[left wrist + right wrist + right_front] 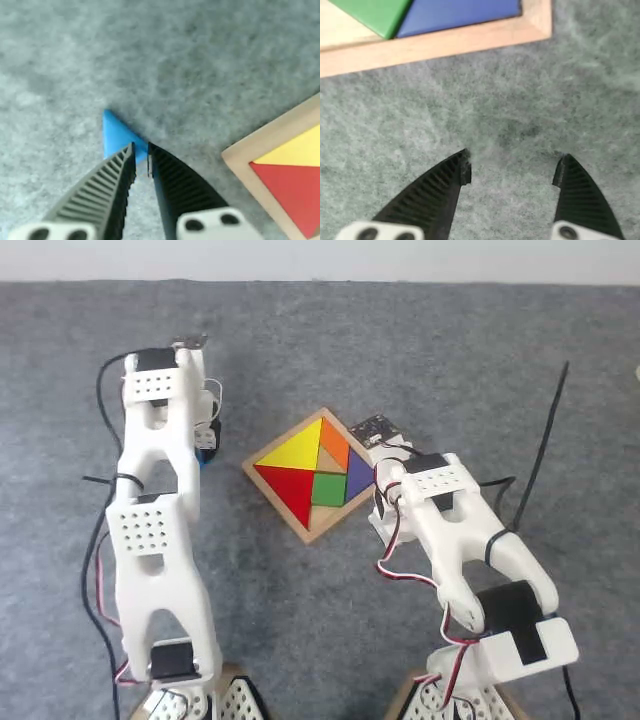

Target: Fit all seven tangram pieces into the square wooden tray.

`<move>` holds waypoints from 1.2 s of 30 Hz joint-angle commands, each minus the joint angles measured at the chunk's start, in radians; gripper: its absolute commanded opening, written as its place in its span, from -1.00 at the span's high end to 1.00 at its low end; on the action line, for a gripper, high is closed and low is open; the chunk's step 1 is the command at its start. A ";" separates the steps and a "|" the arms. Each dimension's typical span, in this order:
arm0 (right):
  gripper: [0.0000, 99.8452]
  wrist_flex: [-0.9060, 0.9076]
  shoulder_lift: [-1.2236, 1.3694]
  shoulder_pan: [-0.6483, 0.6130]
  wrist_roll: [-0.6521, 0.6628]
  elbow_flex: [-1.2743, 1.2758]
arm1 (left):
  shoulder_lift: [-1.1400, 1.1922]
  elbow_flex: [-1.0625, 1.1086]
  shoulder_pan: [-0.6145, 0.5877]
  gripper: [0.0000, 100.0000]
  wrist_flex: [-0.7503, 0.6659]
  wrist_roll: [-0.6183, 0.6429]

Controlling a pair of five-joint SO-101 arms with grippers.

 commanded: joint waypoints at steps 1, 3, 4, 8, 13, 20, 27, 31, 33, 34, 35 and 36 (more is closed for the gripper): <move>0.45 -0.010 -0.048 0.008 0.011 -0.005 | -0.034 -0.028 -0.009 0.79 0.034 -0.015; 0.45 -0.010 -0.048 0.008 0.011 -0.005 | -0.032 -0.028 -0.032 0.67 0.034 -0.018; 0.45 -0.010 -0.048 0.008 0.011 -0.005 | -0.034 -0.028 -0.046 0.63 0.034 -0.034; 0.45 -0.008 -0.048 0.008 0.011 -0.005 | -0.040 -0.038 -0.106 0.61 0.034 -0.060; 0.45 -0.010 -0.048 0.008 0.011 -0.005 | -0.026 -0.021 -0.133 0.61 0.032 -0.094; 0.45 -0.010 -0.048 0.008 0.011 -0.005 | 0.055 -0.015 -0.127 0.67 0.021 -0.126; 0.45 -0.010 -0.048 0.008 0.009 -0.005 | 0.068 -0.007 -0.104 0.95 0.029 -0.192; 0.45 -0.010 -0.048 0.008 0.009 -0.005 | 0.066 -0.005 -0.098 0.98 0.044 -0.213; 0.45 -0.010 -0.048 0.008 0.009 -0.005 | 0.066 -0.005 -0.092 0.98 0.044 -0.213; 0.45 -0.010 -0.048 0.008 0.009 -0.005 | 0.066 -0.005 -0.086 0.98 0.046 -0.212; 0.45 -0.010 -0.048 0.008 0.009 -0.005 | 0.066 -0.005 -0.078 0.98 0.046 -0.209; 0.45 -0.010 -0.048 0.008 0.009 -0.005 | 0.063 -0.004 -0.072 0.98 0.046 -0.206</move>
